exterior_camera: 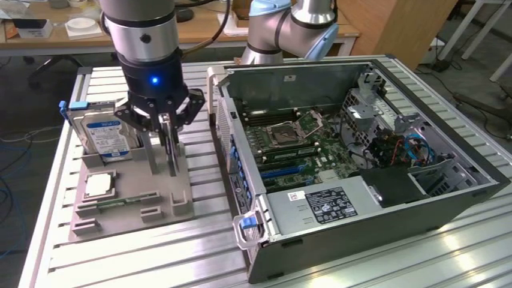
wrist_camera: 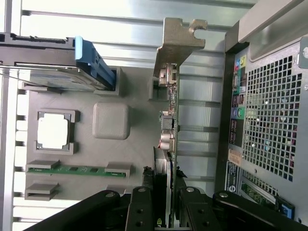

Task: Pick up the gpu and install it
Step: 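Pick up the gpu and move the gpu toward the slot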

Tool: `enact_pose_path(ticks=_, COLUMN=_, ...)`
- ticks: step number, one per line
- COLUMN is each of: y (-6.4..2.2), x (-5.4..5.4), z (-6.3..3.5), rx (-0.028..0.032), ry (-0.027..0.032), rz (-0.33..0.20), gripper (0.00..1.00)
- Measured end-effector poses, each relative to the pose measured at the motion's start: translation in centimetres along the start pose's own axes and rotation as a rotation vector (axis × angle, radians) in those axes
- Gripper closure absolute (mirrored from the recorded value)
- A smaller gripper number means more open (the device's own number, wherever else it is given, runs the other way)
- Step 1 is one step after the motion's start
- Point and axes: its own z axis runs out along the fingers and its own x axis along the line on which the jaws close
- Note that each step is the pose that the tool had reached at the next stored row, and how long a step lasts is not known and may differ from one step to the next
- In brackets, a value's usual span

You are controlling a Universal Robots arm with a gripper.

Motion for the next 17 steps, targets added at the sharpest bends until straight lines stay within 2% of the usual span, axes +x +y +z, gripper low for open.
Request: enact_pose_path(ticks=17, y=0.03, x=-0.01, z=-0.61, rx=0.0001, ry=0.0002, rz=0.0, gripper=0.73)
